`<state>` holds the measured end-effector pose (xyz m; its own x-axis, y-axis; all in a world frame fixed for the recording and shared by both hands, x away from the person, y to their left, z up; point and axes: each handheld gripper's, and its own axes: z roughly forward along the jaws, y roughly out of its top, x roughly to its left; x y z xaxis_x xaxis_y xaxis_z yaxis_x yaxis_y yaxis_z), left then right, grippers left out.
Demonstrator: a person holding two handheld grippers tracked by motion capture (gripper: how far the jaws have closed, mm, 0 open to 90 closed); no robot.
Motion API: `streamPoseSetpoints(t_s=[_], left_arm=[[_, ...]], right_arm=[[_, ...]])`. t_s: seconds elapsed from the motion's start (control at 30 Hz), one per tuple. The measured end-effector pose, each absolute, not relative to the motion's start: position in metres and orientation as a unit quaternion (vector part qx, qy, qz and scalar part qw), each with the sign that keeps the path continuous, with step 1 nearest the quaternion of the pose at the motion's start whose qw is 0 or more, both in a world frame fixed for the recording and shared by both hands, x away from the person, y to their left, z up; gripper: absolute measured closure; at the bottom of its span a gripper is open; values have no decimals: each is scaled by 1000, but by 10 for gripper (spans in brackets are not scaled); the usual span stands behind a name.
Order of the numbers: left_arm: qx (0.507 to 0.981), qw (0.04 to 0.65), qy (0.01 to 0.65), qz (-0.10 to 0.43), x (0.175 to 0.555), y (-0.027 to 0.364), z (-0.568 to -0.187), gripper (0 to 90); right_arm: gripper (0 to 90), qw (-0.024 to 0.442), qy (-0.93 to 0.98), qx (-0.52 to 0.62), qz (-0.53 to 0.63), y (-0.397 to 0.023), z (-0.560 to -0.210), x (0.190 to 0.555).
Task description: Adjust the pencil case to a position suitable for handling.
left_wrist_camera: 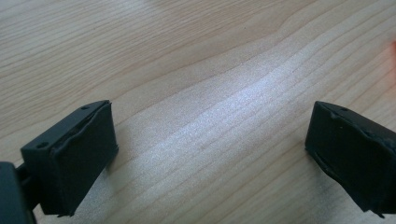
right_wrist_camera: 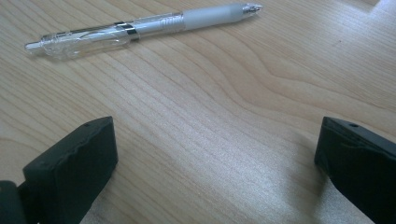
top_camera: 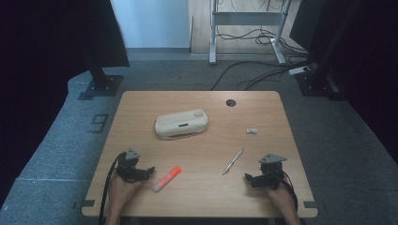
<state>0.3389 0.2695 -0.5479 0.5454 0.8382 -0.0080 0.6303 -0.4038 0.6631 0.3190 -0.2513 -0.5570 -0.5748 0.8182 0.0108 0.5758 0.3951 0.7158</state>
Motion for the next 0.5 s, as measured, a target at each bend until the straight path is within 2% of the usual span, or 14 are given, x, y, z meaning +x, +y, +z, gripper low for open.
streamPoseSetpoints(t_s=[0.5], left_arm=[[823,313,445,163,342,269,-548,0]], right_arm=[[0,170,822,416,349,-249,-557,319]])
